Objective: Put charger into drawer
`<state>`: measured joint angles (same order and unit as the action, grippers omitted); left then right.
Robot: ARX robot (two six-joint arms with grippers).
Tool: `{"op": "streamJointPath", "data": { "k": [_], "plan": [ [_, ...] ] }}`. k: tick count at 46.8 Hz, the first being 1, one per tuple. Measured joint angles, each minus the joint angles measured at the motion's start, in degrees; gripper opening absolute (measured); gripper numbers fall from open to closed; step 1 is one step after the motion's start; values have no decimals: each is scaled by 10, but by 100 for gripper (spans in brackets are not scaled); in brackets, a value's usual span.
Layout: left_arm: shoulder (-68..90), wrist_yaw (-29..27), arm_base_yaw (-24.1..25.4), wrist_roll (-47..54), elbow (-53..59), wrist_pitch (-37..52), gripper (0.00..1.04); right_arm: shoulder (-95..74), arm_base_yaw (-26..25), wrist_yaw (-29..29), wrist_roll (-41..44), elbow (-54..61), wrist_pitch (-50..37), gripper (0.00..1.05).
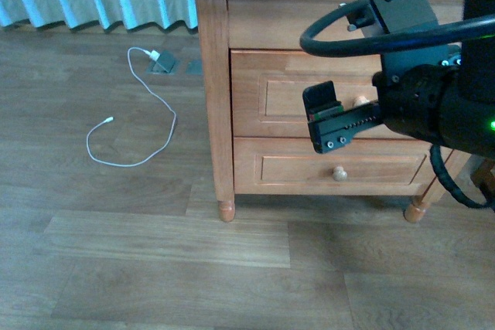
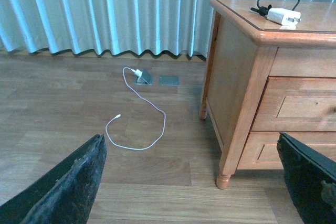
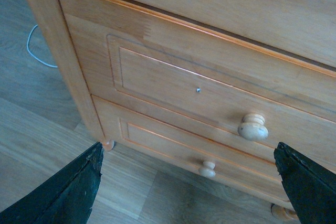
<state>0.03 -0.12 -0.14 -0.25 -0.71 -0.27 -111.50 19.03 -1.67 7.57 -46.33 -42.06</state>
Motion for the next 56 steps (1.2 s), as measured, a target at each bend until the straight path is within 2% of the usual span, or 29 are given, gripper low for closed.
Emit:
{"op": "streamJointPath", "data": {
  "k": [22,47,56],
  "plan": [
    [0,0,0,0,0,0,99,-174,-43,-57,21,-128,-49,96],
    [0,0,0,0,0,0,99,-205,-47,-73,20,-155,-53,96],
    [0,0,0,0,0,0,99,-205,-50,-80,21,-155,-59,69]
  ]
}}
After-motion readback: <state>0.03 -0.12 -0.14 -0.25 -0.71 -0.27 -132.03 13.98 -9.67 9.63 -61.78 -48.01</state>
